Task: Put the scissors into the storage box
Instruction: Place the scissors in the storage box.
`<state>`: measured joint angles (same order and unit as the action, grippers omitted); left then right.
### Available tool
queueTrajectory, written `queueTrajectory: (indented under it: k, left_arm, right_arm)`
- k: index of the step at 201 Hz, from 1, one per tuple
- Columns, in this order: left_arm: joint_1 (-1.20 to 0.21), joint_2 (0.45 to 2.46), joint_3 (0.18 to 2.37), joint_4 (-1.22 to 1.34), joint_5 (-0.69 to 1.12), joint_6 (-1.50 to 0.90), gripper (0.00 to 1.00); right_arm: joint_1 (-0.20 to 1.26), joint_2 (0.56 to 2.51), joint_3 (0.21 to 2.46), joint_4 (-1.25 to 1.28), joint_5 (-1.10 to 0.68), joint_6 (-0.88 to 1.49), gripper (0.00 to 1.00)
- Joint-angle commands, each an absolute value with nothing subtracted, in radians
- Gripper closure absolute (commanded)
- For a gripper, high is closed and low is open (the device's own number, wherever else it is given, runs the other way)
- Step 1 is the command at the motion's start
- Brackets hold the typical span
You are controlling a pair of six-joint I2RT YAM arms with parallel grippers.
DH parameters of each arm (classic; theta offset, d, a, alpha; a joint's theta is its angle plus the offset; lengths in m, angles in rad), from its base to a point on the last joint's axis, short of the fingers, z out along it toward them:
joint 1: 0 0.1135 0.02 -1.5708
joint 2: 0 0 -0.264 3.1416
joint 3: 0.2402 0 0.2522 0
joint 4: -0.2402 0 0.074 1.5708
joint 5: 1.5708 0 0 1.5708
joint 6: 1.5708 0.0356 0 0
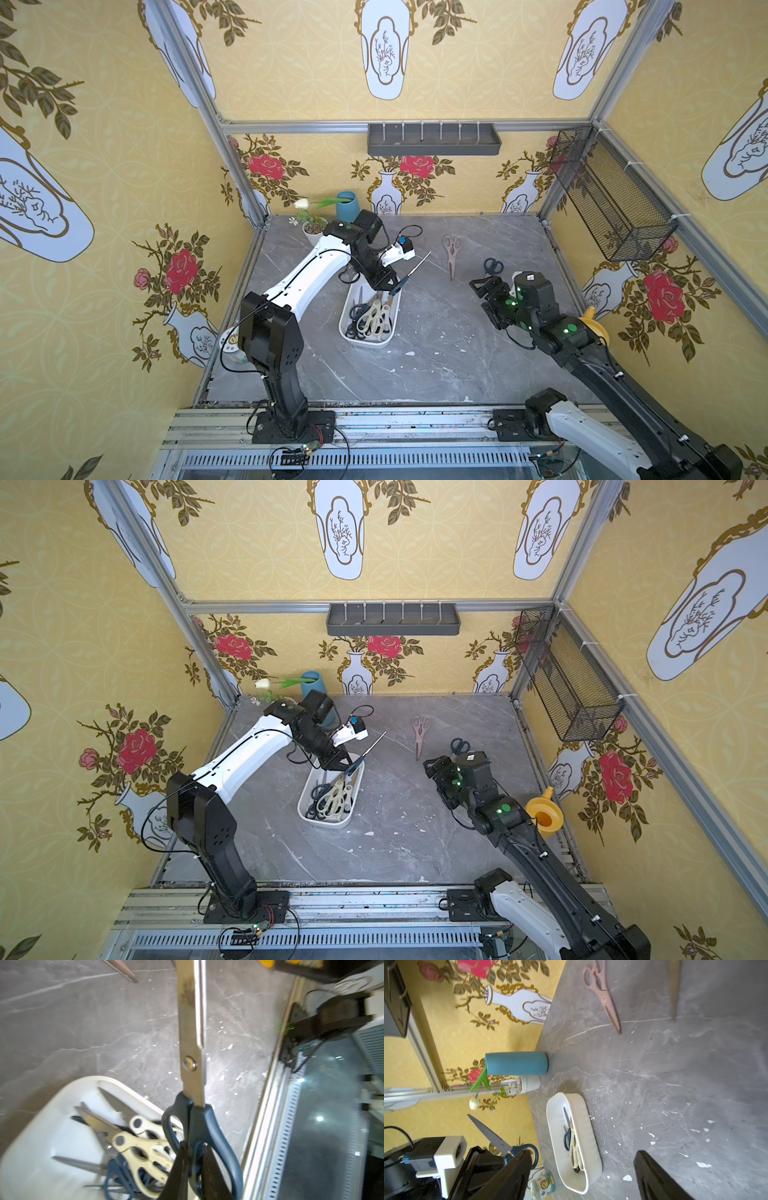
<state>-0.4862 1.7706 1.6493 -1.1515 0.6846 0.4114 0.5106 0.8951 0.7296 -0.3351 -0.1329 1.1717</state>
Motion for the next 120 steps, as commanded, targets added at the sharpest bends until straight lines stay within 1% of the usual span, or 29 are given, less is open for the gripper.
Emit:
queueTrajectory:
  k: [1,18,27,36,47,59,73,80,91,120]
  left_arm:
    - [-0.414,1.744,1.568,-1.202,0.992,0.360,0.89]
    - [-0.367,1.704,1.496,-1.178,1.079,0.351,0.88]
    - [-0.362,1.676,1.473,-1.179,1.105,0.375,0.88]
    - [-0.361,1.650,1.454,-1.186,1.124,0.408,0.87]
    - [-0.353,1.620,1.432,-1.196,1.157,0.454,0.86]
    - [-0.332,1.579,1.391,-1.190,1.206,0.514,0.85]
    - [-0.305,1.508,1.324,-1.146,1.229,0.581,0.85]
    - [-0.296,1.473,1.293,-1.137,1.233,0.646,0.85]
    - [-0.283,1.421,1.247,-1.105,1.222,0.735,0.86]
    - [-0.278,1.352,1.179,-1.000,1.190,0.810,0.87]
  right_arm:
    - [0.519,0.941,0.721,-0.117,-0.242,1.019,0.18]
    - [0.559,0.987,0.683,0.109,-0.348,0.846,0.20]
    - [0.609,1.015,0.664,0.245,-0.407,0.713,0.22]
    - [0.666,1.053,0.661,0.329,-0.447,0.564,0.25]
    - [0.736,1.109,0.675,0.369,-0.501,0.362,0.31]
    - [0.764,1.187,0.709,0.344,-0.554,0.216,0.37]
    - [0.763,1.258,0.724,0.361,-0.607,0.127,0.42]
    - [0.759,1.280,0.727,0.369,-0.628,0.099,0.44]
    - [0.744,1.305,0.736,0.385,-0.681,0.069,0.44]
    - [0.744,1.375,0.829,0.323,-0.833,0.020,0.44]
